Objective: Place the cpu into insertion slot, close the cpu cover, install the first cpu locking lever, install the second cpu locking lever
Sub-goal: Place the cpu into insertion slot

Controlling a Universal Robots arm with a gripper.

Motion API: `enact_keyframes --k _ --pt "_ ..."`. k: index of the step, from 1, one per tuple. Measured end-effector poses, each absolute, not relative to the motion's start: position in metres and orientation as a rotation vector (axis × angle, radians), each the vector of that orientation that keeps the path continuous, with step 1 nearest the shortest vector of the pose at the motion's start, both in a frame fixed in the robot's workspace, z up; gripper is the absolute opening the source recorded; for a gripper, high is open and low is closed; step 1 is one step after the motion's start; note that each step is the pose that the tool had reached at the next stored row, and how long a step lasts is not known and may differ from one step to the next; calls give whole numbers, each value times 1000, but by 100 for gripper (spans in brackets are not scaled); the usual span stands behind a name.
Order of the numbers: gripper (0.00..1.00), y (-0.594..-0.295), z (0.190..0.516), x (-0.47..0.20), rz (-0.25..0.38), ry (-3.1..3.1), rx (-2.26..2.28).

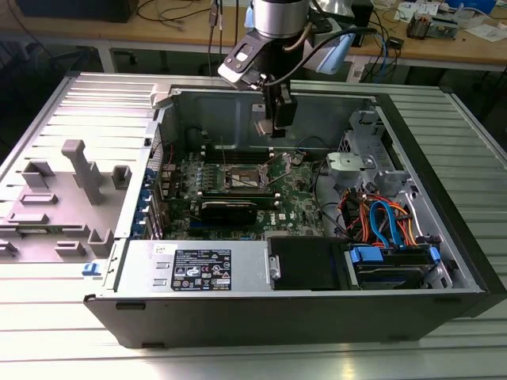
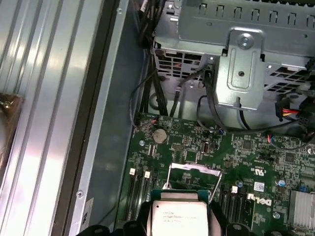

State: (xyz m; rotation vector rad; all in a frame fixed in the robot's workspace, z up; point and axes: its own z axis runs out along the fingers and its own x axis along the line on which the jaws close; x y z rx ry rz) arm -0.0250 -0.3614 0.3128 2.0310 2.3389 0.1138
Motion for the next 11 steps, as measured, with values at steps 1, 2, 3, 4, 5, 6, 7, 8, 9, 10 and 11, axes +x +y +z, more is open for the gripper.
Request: enact_keyframes --k 1,2,3,4,5,6,7,8,9,10,11 --pt "54 -361 312 -25 112 2324 2048" --pt "54 -361 311 -25 111 2305 2069" --pt "54 -361 310 -25 110 2291 2084" --pt "54 -361 308 -25 108 2267 2110" --pt "54 -361 307 -25 106 2248 2130" --pt "54 -362 307 -25 106 2245 2133" --pt "54 -362 307 -25 106 2245 2134" --pt "54 -362 307 -25 106 2245 2134" --pt "54 -361 307 -25 106 2245 2134" --pt "54 -361 307 -25 106 2245 2134" --pt "54 -361 307 -25 106 2245 2134"
